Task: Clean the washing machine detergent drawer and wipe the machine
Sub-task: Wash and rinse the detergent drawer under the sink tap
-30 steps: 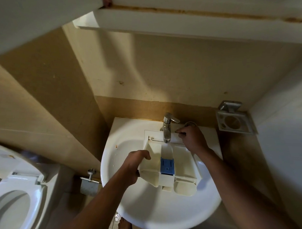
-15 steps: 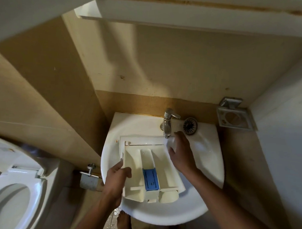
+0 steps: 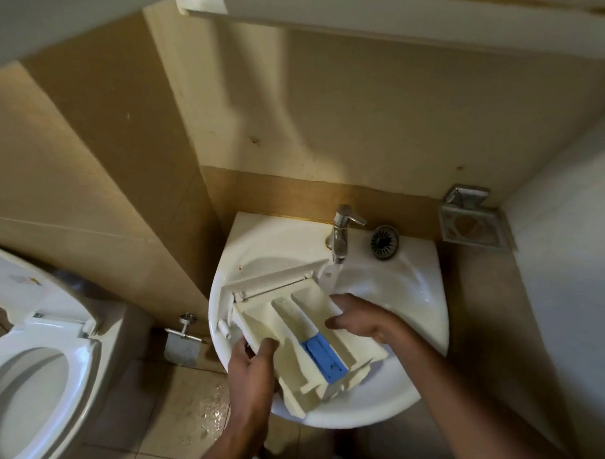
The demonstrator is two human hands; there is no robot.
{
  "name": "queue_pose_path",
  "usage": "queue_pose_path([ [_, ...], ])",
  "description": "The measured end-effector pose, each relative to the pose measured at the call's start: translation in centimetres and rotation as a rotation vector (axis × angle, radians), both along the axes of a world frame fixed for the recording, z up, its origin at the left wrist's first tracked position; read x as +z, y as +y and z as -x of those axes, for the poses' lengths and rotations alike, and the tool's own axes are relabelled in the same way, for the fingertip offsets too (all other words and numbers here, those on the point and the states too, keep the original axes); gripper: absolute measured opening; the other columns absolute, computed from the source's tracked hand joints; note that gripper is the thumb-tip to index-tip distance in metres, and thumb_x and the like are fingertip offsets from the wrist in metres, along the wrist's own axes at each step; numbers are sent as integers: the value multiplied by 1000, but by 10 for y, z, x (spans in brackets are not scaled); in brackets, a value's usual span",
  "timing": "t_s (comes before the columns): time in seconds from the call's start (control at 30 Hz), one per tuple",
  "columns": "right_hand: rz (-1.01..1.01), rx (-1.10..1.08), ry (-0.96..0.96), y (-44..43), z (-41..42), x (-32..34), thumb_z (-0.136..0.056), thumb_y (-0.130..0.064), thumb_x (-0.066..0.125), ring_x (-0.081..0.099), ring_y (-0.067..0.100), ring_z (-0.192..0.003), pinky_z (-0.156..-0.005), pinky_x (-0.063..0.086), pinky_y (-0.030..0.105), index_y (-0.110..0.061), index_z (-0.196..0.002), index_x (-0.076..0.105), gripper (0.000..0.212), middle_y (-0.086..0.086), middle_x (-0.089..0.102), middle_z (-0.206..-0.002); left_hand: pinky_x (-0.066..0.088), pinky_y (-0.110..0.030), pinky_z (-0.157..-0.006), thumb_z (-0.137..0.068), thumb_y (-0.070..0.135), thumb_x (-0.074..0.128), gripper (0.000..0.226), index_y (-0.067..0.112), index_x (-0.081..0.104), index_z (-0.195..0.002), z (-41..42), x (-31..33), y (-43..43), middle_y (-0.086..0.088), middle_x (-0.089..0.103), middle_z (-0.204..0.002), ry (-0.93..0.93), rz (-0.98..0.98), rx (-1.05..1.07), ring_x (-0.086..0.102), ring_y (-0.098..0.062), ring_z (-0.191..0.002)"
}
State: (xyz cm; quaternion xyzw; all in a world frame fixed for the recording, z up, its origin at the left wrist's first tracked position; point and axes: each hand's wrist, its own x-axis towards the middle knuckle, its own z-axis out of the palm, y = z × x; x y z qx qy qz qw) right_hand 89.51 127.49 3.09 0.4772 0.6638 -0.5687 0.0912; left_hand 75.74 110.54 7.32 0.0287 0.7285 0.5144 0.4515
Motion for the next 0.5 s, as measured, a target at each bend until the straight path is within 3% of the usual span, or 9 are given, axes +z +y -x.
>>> queue_pose_path([
  [0.07,-60,130,-29,14,1,4,-91,-12,63,61,18,-109,-94,49,32,-19,-131,58,42,0,65,-125,59,-46,-79,-90,20,63,13,23,64,-103,-2,-3,0,-9,76,-91,-174,6,25,71,-31,-90],
  [0.17,-132,159,3,29,8,10,-93,-16,63,59,19,-113,-94,46,31,-18,-133,58,40,1,64,-127,59,-50,-83,-90,-1,57,22,13,65,-104,-2,-10,-3,-14,78,-89,-345,-58,23,70,-37,-93],
  [0.27,-292,156,-38,38,16,3,-94,-29,61,57,21,-119,-94,45,32,-21,-132,58,39,5,61,-132,60,-48,-81,-90,-13,52,33,5,66,-115,-4,-9,-1,-16,77,-101,-281,-166,7,71,-38,-96],
  [0.37,-430,52,-108,33,17,-9,-93,-43,57,54,28,-124,-98,47,38,-26,-138,49,49,10,58,-135,57,-47,-81,-89,-15,54,34,9,65,-109,-8,-8,8,-14,77,-98,-176,-241,58,71,-35,-91],
  [0.43,-462,-32,-72,19,12,-14,-95,-39,57,50,27,-129,-105,44,38,-23,-146,39,56,9,53,-140,57,-44,-79,-88,-14,57,35,16,64,-105,-11,-7,12,-3,77,-90,-88,-255,67,71,-32,-90],
  [0.5,-519,-140,-15,1,6,-17,-97,-31,58,42,22,-137,-108,37,30,-18,-149,34,59,5,46,-148,57,-39,-76,-85,-13,61,41,24,61,-103,-14,-5,14,4,75,-91,19,-250,50,70,-25,-91],
])
